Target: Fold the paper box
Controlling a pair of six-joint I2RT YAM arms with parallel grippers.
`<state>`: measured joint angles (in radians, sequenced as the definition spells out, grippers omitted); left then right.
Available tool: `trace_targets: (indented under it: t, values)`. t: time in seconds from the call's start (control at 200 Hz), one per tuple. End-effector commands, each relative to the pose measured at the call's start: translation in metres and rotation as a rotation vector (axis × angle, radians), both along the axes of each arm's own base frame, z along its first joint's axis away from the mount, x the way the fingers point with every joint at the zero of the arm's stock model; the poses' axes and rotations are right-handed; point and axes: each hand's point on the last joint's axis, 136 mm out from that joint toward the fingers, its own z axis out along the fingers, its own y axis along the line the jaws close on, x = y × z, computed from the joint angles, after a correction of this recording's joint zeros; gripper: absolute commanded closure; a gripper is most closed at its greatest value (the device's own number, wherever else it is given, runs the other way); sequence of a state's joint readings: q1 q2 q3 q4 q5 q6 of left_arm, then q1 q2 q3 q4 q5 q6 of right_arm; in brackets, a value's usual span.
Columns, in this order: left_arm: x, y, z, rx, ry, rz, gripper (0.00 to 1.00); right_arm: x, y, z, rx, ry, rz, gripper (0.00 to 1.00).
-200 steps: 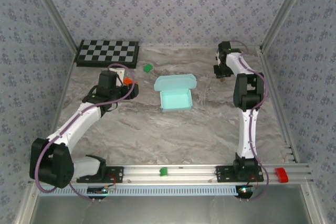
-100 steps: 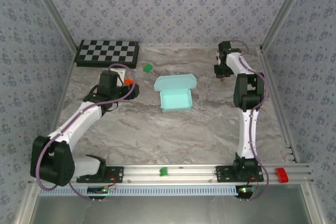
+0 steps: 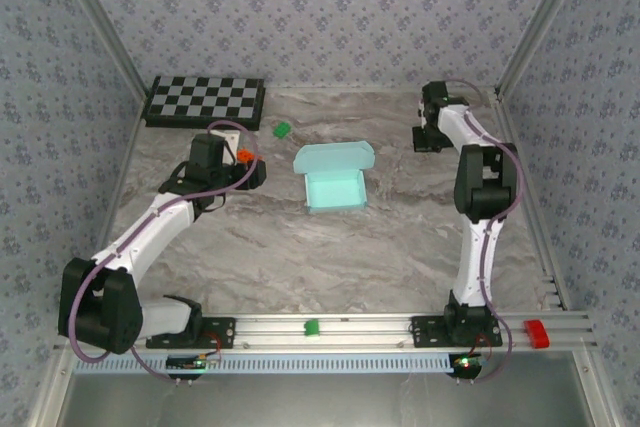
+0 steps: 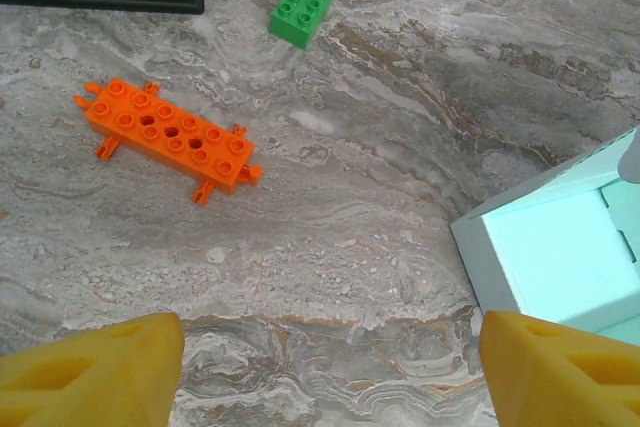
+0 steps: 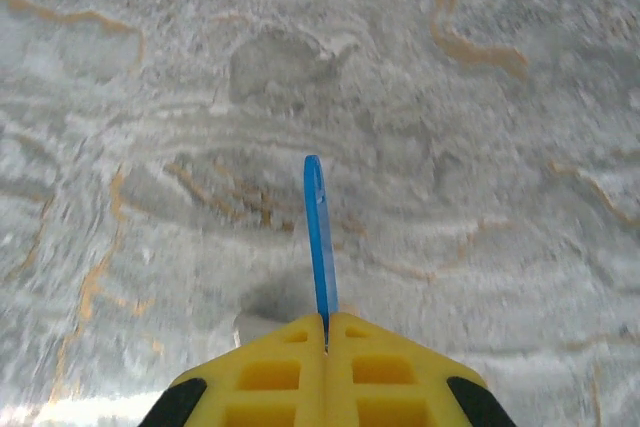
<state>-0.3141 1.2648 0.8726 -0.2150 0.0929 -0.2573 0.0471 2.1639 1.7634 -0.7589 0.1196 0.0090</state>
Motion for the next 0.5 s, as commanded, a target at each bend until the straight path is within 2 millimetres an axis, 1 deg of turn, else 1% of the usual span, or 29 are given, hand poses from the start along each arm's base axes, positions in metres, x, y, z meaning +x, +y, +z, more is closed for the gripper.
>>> trace_targets:
  t: [0.0, 0.115, 0.135, 0.175, 0.195, 0.24, 0.255, 0.315, 0.335, 0.415, 0.43, 0.435, 0.445, 0.495]
  values:
    - [-0.001, -0.002, 0.018, -0.035, -0.022, -0.003, 0.22, -0.007, 0.001, 0.042, 0.044, -0.112, -0.044, 1.00]
    - [-0.004, 0.000, 0.019, -0.037, -0.027, -0.001, 0.22, -0.030, 0.005, 0.065, 0.070, -0.180, -0.064, 1.00]
    - [-0.005, 0.000, 0.019, -0.038, -0.028, 0.000, 0.22, -0.035, 0.005, 0.067, 0.073, -0.185, -0.069, 1.00]
    - [-0.006, 0.000, 0.019, -0.040, -0.031, 0.000, 0.22, -0.044, 0.008, 0.078, 0.081, -0.211, -0.073, 1.00]
    - [-0.006, 0.000, 0.020, -0.041, -0.033, 0.000, 0.22, -0.051, 0.010, 0.076, 0.087, -0.207, -0.073, 1.00]
    - [-0.008, 0.001, 0.020, -0.043, -0.035, 0.000, 0.22, -0.062, 0.014, 0.087, 0.104, -0.236, -0.072, 1.00]
    - [-0.008, 0.001, 0.020, -0.042, -0.036, 0.002, 0.22, -0.066, 0.015, 0.086, 0.109, -0.236, -0.071, 1.00]
    - [-0.010, 0.002, 0.020, -0.044, -0.039, 0.001, 0.22, -0.083, 0.024, 0.096, 0.137, -0.257, -0.060, 1.00]
    - [-0.011, 0.002, 0.020, -0.044, -0.039, 0.001, 0.22, -0.089, 0.026, 0.095, 0.141, -0.253, -0.055, 1.00]
    - [-0.012, 0.002, 0.019, -0.043, -0.037, 0.001, 0.22, -0.111, 0.037, 0.106, 0.162, -0.277, -0.040, 1.00]
    - [-0.012, 0.003, 0.020, -0.043, -0.038, 0.001, 0.22, -0.113, 0.040, 0.110, 0.166, -0.289, -0.034, 1.00]
    - [-0.012, 0.002, 0.019, -0.043, -0.038, 0.000, 0.22, -0.117, 0.040, 0.104, 0.164, -0.273, -0.034, 1.00]
    - [-0.012, 0.002, 0.020, -0.044, -0.038, 0.001, 0.22, -0.122, 0.041, 0.102, 0.162, -0.267, -0.032, 1.00]
    - [-0.013, 0.002, 0.019, -0.044, -0.037, 0.000, 0.22, -0.136, 0.049, 0.104, 0.165, -0.274, -0.019, 1.00]
